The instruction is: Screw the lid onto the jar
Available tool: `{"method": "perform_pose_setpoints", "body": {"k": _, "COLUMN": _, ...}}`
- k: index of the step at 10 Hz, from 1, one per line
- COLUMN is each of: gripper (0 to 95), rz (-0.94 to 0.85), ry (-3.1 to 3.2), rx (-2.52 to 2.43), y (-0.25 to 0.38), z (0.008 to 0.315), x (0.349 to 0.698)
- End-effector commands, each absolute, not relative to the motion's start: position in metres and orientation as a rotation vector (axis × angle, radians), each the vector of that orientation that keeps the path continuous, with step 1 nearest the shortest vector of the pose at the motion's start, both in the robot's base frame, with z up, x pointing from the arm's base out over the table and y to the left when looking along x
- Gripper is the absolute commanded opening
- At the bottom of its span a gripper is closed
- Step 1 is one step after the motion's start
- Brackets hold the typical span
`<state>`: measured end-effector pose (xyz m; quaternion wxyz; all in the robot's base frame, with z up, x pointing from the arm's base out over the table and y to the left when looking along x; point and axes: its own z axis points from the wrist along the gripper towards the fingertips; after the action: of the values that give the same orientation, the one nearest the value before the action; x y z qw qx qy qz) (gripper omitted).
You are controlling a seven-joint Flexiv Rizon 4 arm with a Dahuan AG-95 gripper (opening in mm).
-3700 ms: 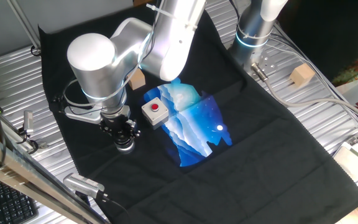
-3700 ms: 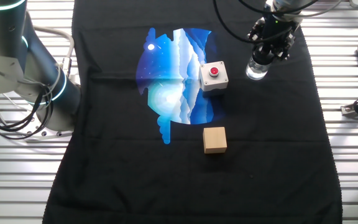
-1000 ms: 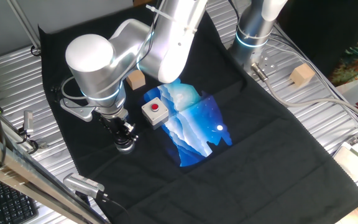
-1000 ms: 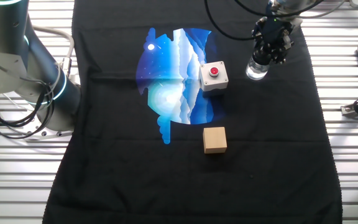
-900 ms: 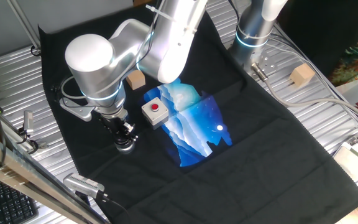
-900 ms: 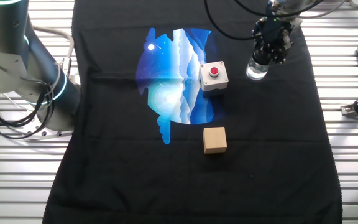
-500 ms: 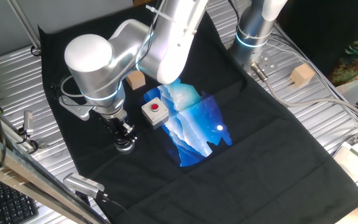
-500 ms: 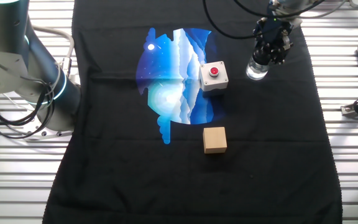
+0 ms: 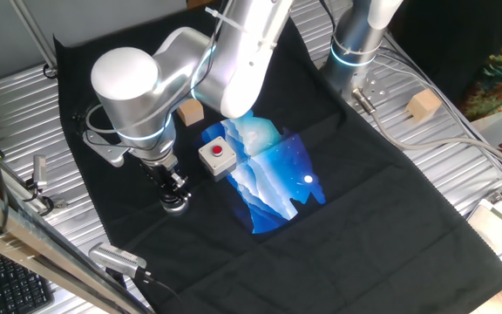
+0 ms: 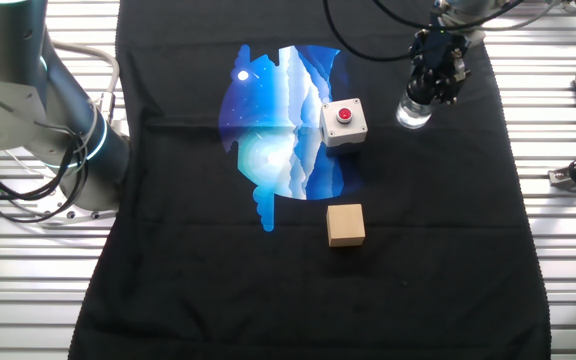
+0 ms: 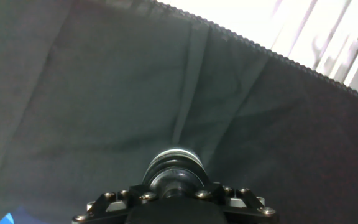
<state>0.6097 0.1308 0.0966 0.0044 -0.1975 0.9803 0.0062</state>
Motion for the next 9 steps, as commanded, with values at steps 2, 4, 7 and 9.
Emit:
{"method": "perform_pose_setpoints", "body": {"k": 2, "gripper": 0.0, "rz": 0.025, "ry": 3.080, "rx": -0.570, "y": 0.1309, "z": 0.0962, "x": 0.6095}}
{"method": "perform_pose_setpoints", "body": {"k": 4, "gripper": 0.0, "rz": 0.019, "ry": 3.084, "rx": -0.548, "y": 0.1309, "z": 0.0962, "x": 0.6096}}
{"method": "perform_pose_setpoints", "body": {"k": 7, "gripper": 0.0, "rz": 0.035, "ry": 3.090, "rx": -0.500, "y": 0.1309, "z": 0.0962, "x": 0.6096}}
{"method": "perform_pose_setpoints", "body": {"k": 9, "gripper": 0.0, "rz": 0.001, "ry": 3.094, "rx": -0.489, "y": 0.1309, "z": 0.0962, "x": 0.6096}}
